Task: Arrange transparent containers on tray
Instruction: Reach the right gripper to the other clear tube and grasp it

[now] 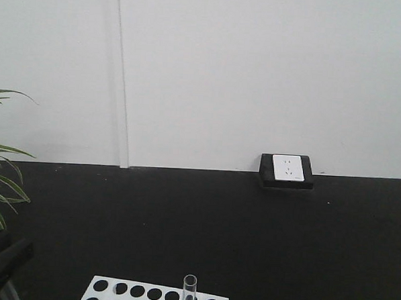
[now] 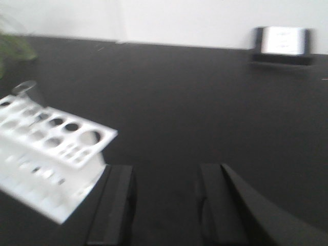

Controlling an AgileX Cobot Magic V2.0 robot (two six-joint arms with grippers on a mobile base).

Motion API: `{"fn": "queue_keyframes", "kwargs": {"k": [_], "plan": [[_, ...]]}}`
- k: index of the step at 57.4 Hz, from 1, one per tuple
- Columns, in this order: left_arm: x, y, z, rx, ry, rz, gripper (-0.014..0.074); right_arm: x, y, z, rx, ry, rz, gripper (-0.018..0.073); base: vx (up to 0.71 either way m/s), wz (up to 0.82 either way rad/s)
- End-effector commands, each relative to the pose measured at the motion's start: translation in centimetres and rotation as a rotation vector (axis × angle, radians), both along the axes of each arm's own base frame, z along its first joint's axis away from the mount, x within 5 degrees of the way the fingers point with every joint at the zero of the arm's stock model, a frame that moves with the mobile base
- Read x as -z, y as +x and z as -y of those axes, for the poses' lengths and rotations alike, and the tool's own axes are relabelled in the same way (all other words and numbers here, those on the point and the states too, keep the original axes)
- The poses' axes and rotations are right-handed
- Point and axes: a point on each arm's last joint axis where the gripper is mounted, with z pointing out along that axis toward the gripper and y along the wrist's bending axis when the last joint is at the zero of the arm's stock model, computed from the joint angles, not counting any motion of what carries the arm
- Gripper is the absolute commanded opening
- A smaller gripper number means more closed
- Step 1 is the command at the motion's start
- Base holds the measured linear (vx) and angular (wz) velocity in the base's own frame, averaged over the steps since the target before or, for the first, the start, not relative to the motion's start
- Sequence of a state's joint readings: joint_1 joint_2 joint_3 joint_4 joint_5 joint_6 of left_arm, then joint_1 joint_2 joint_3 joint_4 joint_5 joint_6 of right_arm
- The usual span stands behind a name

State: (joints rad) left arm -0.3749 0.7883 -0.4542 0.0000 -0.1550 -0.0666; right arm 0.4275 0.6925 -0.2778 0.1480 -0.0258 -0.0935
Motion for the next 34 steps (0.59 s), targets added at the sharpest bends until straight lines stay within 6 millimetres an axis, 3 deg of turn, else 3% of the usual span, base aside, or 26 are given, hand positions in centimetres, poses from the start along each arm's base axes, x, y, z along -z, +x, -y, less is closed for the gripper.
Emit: {"fn": "queue_keyframes", "kwargs": {"k": [1, 17, 34], "plan": [[-1.8, 0.0, 0.1, 0.006, -0.041, 0.105, 0.0072, -1.1, 1.2, -1.9, -0.074, 0.028, 0.115, 0.0368, 0.00, 0.00], [-1.8, 0.0, 0.1, 0.006, -0.042, 0.106, 0.0076, 0.1, 3.8, -9.2, -0.287, 0.038, 0.171, 0.0459, 0.00, 0.00], [-1.8, 0.0, 0.1, 0.006, -0.041, 0.105, 0.0076, 1.3, 8.3, -13.6, -0.295, -0.006, 0.111, 0.0542, 0.00, 0.00]]}}
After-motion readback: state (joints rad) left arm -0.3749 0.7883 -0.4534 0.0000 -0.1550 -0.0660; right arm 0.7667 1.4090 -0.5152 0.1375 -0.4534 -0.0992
